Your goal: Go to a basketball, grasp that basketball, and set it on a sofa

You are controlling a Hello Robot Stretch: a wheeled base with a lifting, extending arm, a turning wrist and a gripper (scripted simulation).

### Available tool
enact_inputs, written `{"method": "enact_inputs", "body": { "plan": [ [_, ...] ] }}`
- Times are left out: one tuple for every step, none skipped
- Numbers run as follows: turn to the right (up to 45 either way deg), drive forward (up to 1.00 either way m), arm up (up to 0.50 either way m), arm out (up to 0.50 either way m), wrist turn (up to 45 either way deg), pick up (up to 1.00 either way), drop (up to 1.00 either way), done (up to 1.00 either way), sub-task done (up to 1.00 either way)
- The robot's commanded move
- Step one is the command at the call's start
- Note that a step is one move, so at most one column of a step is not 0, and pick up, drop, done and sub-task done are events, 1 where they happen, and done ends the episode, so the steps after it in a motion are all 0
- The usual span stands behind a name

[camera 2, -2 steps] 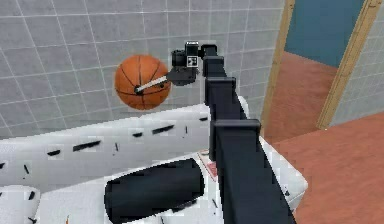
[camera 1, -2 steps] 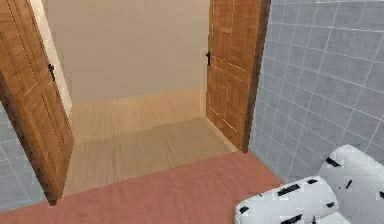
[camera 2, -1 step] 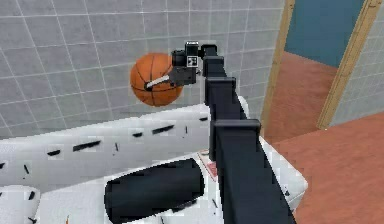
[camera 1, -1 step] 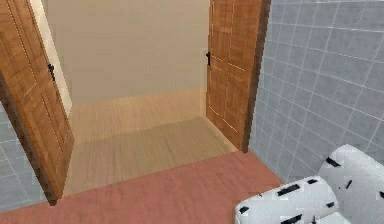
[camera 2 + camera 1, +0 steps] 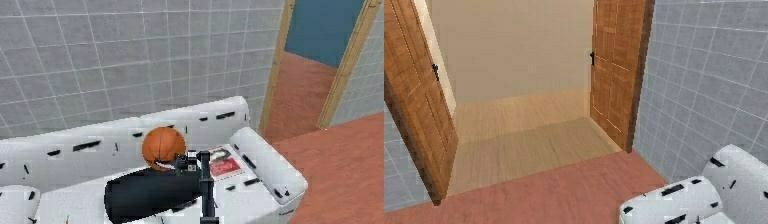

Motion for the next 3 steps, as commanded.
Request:
{"method": "enact_inputs", "body": {
  "plan": [
    [0.0, 0.0, -0.32, 0.0, 0.0, 0.0, 0.0, 0.0, 0.0],
    [0.0, 0.0, 0.0, 0.0, 0.0, 0.0, 1.0, 0.0, 0.0],
    [0.0, 0.0, 0.1, 0.0, 0.0, 0.0, 0.0, 0.0, 0.0]
  ]
}}
